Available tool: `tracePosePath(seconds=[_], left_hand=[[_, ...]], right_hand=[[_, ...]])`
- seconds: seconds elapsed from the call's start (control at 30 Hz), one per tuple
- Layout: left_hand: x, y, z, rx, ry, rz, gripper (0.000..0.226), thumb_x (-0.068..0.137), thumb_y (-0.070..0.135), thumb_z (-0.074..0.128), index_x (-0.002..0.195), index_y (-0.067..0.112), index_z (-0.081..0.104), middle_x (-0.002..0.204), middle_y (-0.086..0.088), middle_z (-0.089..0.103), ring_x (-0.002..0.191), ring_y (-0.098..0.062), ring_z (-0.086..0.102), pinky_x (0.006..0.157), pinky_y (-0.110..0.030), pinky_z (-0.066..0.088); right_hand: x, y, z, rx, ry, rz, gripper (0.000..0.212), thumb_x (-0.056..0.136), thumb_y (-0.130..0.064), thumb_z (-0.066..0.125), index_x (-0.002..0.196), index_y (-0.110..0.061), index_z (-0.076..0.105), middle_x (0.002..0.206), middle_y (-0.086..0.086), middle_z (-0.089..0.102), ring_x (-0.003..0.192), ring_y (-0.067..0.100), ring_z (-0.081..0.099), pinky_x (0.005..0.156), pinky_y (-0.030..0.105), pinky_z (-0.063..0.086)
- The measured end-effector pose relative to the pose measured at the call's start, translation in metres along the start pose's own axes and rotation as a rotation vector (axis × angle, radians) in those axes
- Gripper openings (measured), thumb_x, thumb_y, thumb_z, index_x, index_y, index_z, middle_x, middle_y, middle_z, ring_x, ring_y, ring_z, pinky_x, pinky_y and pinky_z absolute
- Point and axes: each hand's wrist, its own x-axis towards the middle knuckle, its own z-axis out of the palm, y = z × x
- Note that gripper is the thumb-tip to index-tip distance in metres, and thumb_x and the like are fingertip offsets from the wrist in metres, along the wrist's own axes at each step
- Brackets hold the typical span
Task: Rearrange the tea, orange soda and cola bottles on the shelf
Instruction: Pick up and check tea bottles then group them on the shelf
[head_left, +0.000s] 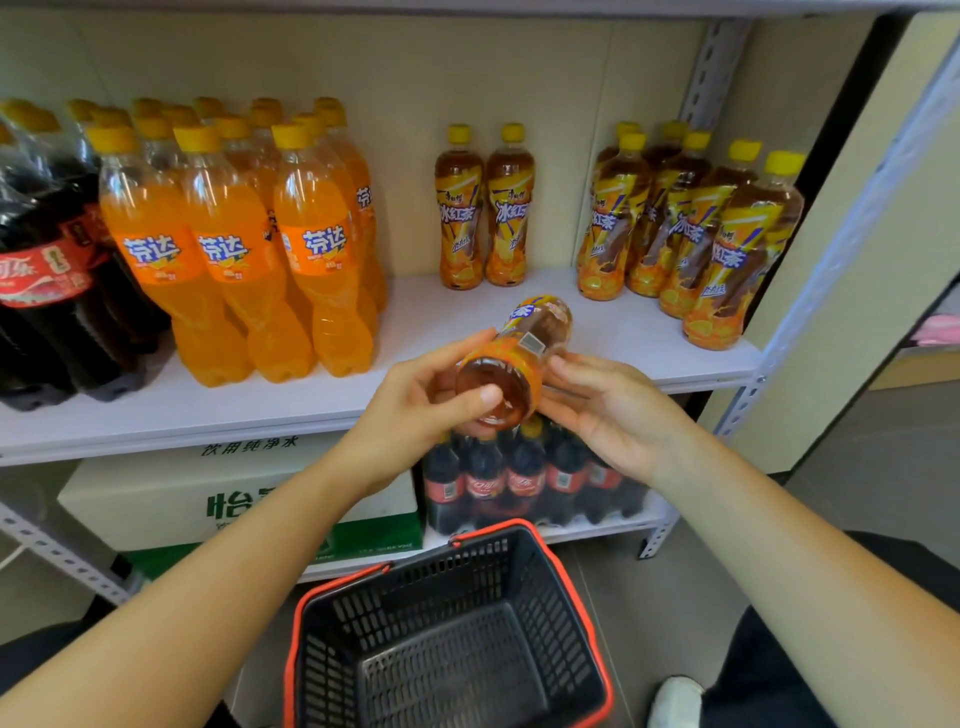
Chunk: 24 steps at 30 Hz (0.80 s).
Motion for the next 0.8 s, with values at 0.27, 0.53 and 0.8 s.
tracePosePath(seconds=[0.27,0.53,0.8], left_hand=[[0.001,-0.002,0.005,0.069,0.104,0.026,0.063,0.073,0.024,0.084,0.132,0.017,0.064,0.104,-0.004,0.079,0.094,-0.02,0.076,0.074,-0.028,0.061],[-0.005,-0.001,0.0,0.297,-0.116,0.064,0.068,0.076,-0.003,0.085,0.134,0.024,0.061,0.125,-0.003,0.072,0.11,-0.02,0.071,0.091,-0.033,0.059],[0.007,-0.002,-0.002,0.373,-0.022,0.067,0.03,0.088,-0.008,0.072,0.113,0.008,0.075,0.133,-0.003,0.067,0.12,-0.008,0.065,0.089,-0.024,0.055]], right_hand=[[0.001,0.012,0.005,0.022,-0.011,-0.018,0.024,0.079,-0.015,0.071,0.097,-0.002,0.079,0.108,0.017,0.076,0.099,0.022,0.076,0.076,0.029,0.061],[0.003,0.012,0.003,-0.119,-0.019,0.114,0.056,0.083,-0.042,0.075,0.129,-0.01,0.067,0.12,0.019,0.073,0.099,0.026,0.074,0.075,0.037,0.061],[0.009,-0.023,-0.005,-0.355,0.11,-0.356,0.078,0.071,0.004,0.084,0.14,-0.018,0.054,0.109,0.011,0.073,0.092,0.023,0.073,0.066,0.035,0.06]])
